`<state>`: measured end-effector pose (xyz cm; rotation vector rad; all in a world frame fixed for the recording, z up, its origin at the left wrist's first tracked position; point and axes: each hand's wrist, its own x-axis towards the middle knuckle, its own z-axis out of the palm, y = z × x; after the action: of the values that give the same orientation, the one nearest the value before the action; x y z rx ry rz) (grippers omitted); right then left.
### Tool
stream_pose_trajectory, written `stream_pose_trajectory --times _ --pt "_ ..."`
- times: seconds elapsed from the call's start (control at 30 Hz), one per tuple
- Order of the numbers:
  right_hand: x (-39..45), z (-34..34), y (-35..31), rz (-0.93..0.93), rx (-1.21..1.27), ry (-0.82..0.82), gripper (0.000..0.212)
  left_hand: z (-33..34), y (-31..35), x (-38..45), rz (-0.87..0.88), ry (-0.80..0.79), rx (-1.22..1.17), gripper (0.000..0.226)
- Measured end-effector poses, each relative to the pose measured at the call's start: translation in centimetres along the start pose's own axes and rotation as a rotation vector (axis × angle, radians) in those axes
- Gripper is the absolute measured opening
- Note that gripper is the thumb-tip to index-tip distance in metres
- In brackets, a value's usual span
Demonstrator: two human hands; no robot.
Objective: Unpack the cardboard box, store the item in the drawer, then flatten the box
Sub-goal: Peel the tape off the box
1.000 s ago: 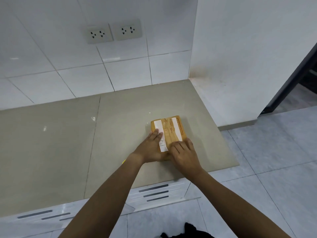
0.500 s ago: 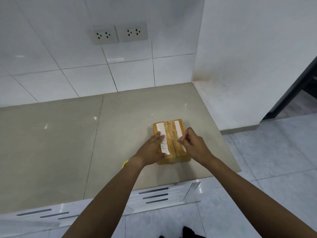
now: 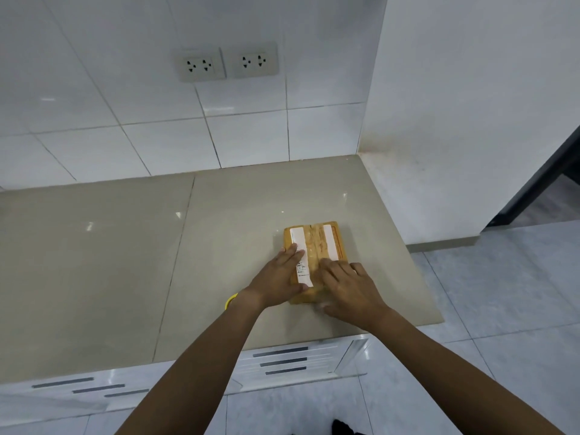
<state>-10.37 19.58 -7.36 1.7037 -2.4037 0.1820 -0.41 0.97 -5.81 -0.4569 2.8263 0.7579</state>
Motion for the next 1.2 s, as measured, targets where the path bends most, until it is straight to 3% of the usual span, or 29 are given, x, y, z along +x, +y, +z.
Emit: stream_pose_trajectory --times 0.17,0.4,0.6,0.7,0.8,0.9,1.07,1.2 --pt "0.0 -0.5 1.1 -0.131 -0.021 0.119 0.025 -0.2 -0.2 0.0 0.002 -0.017 -0.036 0.085" --pt "-0.7 -1.3 0.8 -0.001 0.138 0.189 0.039 0.1 -0.3 0.1 -0.005 -0.032 -0.009 0.085" --pt "1.2 -3.4 0.1 0.210 0.305 0.281 0.030 -0.3 0.7 0.0 -0.029 0.002 0.222 0.084" --pt "2.2 -4.2 0.5 0.275 0.302 0.302 0.026 -0.8 2.2 0.0 0.013 0.126 0.323 0.081" --pt "2.7 -4.8 0.8 0.243 0.230 0.301 0.015 -1.4 3.8 0.6 0.193 0.296 0.231 0.070" --pt "2.6 -5.2 0.9 0.266 0.261 0.300 0.016 -2.2 5.1 1.2 0.280 0.245 0.010 0.043" --pt "0.8 -4.6 0.1 0.579 0.845 0.226 0.028 -2.8 4.9 1.5 0.255 0.270 -0.124 0.015" --pt "-0.2 -3.2 -0.8 0.588 0.931 0.115 0.046 -3.5 4.9 1.6 0.261 0.233 -0.174 0.007"
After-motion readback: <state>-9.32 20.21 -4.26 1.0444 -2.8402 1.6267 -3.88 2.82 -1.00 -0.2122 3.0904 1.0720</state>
